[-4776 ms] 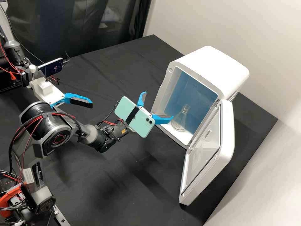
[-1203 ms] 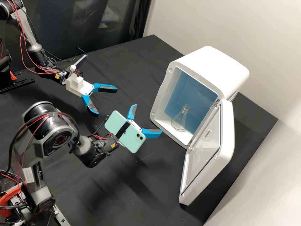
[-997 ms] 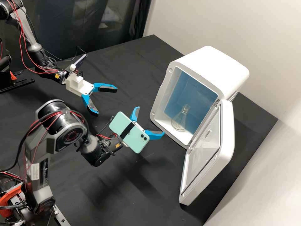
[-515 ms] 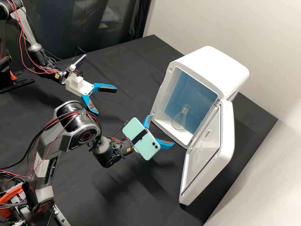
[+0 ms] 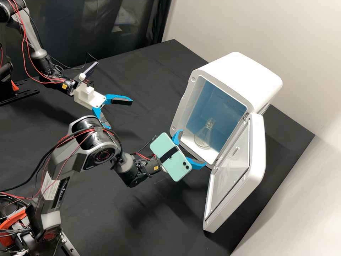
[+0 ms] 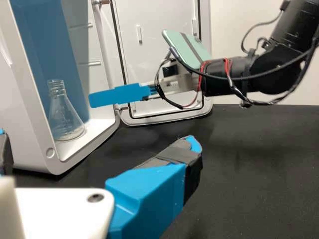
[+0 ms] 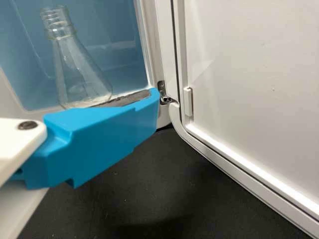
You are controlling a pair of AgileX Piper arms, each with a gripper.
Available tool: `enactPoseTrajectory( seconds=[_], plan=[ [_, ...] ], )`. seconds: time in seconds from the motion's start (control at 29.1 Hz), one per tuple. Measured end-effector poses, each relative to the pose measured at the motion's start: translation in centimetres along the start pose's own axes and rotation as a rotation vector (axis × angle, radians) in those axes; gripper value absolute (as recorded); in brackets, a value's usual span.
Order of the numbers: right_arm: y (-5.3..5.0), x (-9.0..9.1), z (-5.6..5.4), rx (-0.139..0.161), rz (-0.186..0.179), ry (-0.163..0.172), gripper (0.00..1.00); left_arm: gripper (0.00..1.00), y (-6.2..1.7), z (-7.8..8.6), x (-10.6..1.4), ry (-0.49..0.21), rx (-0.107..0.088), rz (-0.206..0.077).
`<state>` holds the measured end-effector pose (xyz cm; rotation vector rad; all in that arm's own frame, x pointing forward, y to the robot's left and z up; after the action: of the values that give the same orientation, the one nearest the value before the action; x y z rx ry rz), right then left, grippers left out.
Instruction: Take the flask out of the incubator
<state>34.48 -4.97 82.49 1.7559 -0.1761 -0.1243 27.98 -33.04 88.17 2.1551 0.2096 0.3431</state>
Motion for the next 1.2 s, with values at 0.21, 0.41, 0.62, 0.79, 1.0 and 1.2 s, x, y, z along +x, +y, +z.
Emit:
enactPoseTrajectory(
  seconds=[0.21, 0.41, 0.62, 0.79, 1.0, 1.2],
  plan=[
    [-0.3, 1.0, -1.4, 0.014, 0.002, 0.010, 1.00, 1.00, -0.05, -0.1, -0.1, 0.003, -0.001, -0.002],
    [-0.9, 2.6, -1.6, 0.006, -0.006, -0.005, 1.00, 1.00, -0.03, -0.2, -0.1, 0.007, 0.000, -0.002],
    [-1.2, 3.4, -1.5, 0.021, -0.021, -0.051, 1.00, 1.00, -0.03, -0.2, -0.1, 0.007, 0.000, -0.002],
    [-1.1, 3.9, -1.9, -0.011, -0.015, -0.037, 1.00, 1.00, -0.03, -0.2, -0.1, 0.007, 0.000, -0.002],
    [-1.4, 4.6, -1.5, -0.025, -0.027, -0.053, 1.00, 1.00, -0.03, -0.2, -0.1, 0.007, 0.000, -0.002],
    [-1.3, 5.5, -1.8, -0.028, -0.031, -0.056, 1.00, 1.00, -0.03, -0.2, -0.1, 0.007, 0.000, -0.002]
  ],
)
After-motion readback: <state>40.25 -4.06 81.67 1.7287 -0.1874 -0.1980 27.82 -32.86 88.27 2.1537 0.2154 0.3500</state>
